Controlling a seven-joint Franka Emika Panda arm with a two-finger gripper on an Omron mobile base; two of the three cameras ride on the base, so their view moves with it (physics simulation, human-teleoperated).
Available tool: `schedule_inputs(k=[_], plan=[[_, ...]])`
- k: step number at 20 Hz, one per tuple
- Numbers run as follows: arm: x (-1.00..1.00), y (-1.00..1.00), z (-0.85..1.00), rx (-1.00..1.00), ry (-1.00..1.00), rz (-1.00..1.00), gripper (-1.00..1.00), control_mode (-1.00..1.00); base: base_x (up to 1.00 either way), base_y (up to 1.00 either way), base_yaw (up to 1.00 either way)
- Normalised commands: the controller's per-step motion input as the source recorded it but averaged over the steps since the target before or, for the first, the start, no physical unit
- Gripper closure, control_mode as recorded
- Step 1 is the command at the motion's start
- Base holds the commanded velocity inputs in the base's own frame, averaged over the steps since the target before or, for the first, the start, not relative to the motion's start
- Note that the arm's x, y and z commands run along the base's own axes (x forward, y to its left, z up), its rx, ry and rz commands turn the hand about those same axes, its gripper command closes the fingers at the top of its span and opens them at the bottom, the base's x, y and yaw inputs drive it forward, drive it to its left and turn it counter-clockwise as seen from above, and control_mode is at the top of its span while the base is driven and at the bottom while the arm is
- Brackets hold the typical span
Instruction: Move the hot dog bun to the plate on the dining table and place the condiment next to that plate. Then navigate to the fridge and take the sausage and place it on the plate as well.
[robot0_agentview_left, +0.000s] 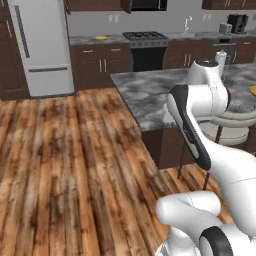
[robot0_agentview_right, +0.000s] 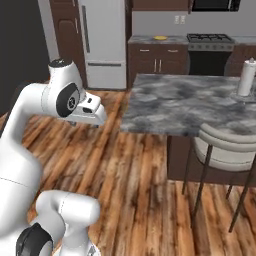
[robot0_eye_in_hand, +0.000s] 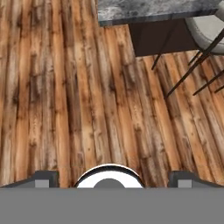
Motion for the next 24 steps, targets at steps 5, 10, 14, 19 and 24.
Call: schedule_inputs(k=[5,10,14,19,24], plan=[[0.00,0.00,0.00,0.00,0.00,0.00,-1.00,1.00,0.00,1.00,0.00],[0.00,0.00,0.00,0.00,0.00,0.00,-1.00,1.00,0.02,1.00,0.00],[0.00,0.00,0.00,0.00,0.00,0.00,-1.00,1.00,0.35,1.00,0.00],[0.00,0.00,0.00,0.00,0.00,0.00,-1.00,1.00,0.78,1.00,-0.04],[0.00,0.00,0.00,0.00,0.00,0.00,-1.00,1.00,0.95,1.00,-0.09]])
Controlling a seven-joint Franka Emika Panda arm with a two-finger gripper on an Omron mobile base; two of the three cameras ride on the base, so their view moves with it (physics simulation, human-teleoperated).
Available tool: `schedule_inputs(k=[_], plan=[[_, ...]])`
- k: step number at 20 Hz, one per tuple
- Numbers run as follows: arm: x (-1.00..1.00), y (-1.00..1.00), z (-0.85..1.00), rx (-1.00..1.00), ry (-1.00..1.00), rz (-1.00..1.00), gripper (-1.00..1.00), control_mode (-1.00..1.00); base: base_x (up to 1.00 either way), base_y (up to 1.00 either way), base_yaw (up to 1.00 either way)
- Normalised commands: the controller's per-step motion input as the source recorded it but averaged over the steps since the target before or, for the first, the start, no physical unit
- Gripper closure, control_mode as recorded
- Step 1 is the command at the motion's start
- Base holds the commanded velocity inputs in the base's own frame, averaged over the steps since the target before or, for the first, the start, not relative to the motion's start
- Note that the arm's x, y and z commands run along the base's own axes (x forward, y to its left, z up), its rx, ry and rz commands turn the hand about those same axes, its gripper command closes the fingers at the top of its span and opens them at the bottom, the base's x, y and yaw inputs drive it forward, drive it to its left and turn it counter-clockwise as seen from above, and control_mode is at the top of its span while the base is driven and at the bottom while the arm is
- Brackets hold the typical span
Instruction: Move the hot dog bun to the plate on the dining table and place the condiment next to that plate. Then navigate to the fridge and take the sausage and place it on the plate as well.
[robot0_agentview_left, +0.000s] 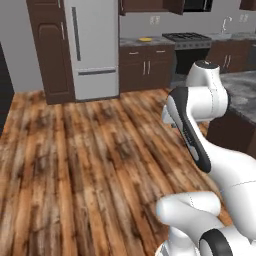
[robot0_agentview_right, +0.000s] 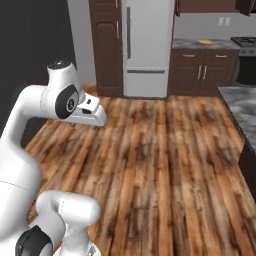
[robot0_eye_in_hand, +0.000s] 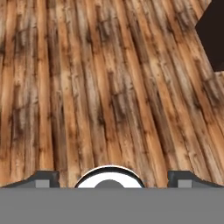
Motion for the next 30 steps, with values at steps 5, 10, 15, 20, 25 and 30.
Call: schedule_inputs(k=[5,10,15,20,25,30], plan=[[0.00,0.00,0.00,0.00,0.00,0.00,-1.00,1.00,1.00,1.00,-0.15],[0.00,0.00,0.00,0.00,0.00,0.00,-1.00,1.00,1.00,1.00,-0.18],[0.00,0.00,0.00,0.00,0.00,0.00,-1.00,1.00,1.00,0.99,-0.18],[0.00,0.00,0.00,0.00,0.00,0.00,-1.00,1.00,1.00,0.75,-0.16],[0.00,0.00,0.00,0.00,0.00,0.00,-1.00,1.00,1.00,0.51,-0.13],[0.00,0.00,0.00,0.00,0.00,0.00,-1.00,1.00,1.00,0.40,-0.11]])
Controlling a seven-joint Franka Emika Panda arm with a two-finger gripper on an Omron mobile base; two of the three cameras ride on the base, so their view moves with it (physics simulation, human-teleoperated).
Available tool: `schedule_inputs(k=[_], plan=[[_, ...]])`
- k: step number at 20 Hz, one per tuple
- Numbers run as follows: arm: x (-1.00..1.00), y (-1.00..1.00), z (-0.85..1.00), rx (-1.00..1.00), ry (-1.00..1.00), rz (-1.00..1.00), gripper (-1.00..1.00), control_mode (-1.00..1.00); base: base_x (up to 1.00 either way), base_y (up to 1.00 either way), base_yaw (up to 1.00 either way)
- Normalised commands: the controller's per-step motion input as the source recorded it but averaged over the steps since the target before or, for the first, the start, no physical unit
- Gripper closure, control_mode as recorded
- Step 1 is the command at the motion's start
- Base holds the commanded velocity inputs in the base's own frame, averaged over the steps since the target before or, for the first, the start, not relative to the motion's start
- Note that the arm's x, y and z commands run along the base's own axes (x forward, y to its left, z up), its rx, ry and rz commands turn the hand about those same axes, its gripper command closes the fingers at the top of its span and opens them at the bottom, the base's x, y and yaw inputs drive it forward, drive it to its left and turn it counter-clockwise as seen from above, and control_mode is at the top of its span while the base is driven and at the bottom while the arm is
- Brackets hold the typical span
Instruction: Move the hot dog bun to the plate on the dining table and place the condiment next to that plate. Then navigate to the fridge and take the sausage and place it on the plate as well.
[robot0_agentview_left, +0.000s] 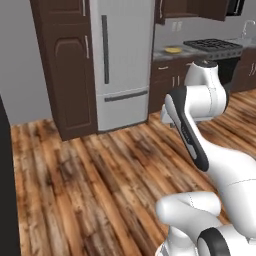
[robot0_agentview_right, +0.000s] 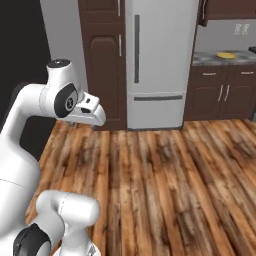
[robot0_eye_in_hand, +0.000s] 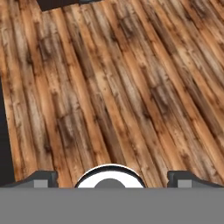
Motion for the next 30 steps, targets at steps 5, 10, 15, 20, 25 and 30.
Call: schedule_inputs(k=[5,10,15,20,25,30], plan=[[0.00,0.00,0.00,0.00,0.00,0.00,-1.00,1.00,1.00,0.49,-0.10],[0.00,0.00,0.00,0.00,0.00,0.00,-1.00,1.00,1.00,0.45,-0.09],[0.00,0.00,0.00,0.00,0.00,0.00,-1.00,1.00,1.00,0.44,-0.09],[0.00,0.00,0.00,0.00,0.00,0.00,-1.00,1.00,1.00,0.45,-0.11],[0.00,0.00,0.00,0.00,0.00,0.00,-1.00,1.00,1.00,0.32,-0.10],[0.00,0.00,0.00,0.00,0.00,0.00,-1.00,1.00,1.00,0.15,-0.10]])
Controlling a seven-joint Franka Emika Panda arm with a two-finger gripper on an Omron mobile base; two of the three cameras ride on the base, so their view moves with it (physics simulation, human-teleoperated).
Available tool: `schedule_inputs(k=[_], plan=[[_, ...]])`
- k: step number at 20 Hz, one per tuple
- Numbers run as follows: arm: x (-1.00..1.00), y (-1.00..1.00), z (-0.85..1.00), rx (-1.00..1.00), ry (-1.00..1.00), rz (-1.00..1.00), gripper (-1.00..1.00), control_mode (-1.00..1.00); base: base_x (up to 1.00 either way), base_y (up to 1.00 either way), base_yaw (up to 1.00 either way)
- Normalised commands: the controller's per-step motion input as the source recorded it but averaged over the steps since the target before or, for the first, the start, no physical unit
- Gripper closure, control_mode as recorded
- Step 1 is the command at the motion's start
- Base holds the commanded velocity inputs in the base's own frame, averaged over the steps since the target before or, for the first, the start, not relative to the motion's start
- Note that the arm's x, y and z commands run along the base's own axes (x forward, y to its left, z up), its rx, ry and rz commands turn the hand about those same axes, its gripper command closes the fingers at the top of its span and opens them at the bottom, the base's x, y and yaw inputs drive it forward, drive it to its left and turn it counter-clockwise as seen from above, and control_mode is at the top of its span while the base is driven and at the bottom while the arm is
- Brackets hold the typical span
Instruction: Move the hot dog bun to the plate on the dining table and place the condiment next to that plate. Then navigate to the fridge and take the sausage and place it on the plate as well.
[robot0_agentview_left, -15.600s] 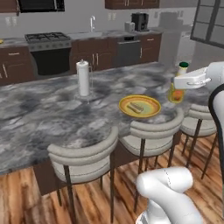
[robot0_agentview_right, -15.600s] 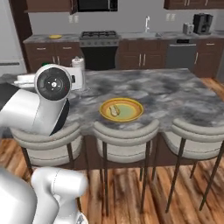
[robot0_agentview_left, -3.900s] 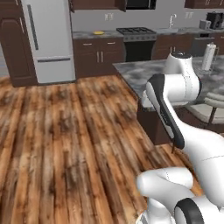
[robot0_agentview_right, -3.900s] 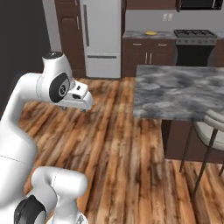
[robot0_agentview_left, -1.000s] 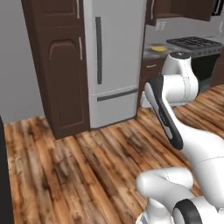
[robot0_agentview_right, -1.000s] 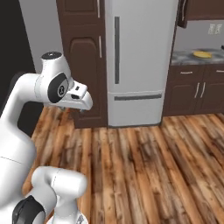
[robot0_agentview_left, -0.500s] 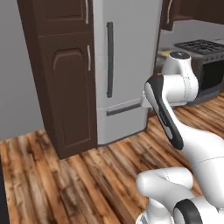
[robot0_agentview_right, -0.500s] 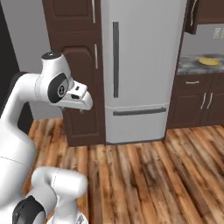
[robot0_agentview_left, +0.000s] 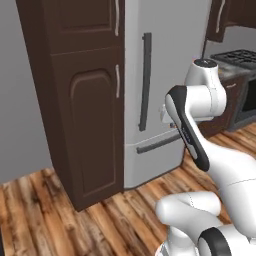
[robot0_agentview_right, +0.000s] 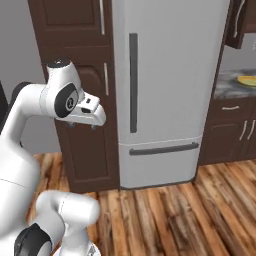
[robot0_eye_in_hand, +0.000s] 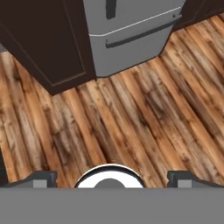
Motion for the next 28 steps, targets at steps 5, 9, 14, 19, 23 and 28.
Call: schedule_inputs(k=[5,9,14,19,23,28], plan=[[0.00,0.00,0.00,0.00,0.00,0.00,-1.00,1.00,1.00,0.00,-0.05],[0.00,0.00,0.00,0.00,0.00,0.00,-1.00,1.00,0.86,-0.03,-0.01],[0.00,0.00,0.00,0.00,0.00,0.00,-1.00,1.00,0.69,-0.19,0.00],[0.00,0.00,0.00,0.00,0.00,0.00,-1.00,1.00,0.55,-0.39,0.00],[0.00,0.00,0.00,0.00,0.00,0.00,-1.00,1.00,0.17,-0.24,0.00],[0.00,-0.01,0.00,0.00,0.00,0.00,-1.00,-1.00,0.00,0.00,0.00]])
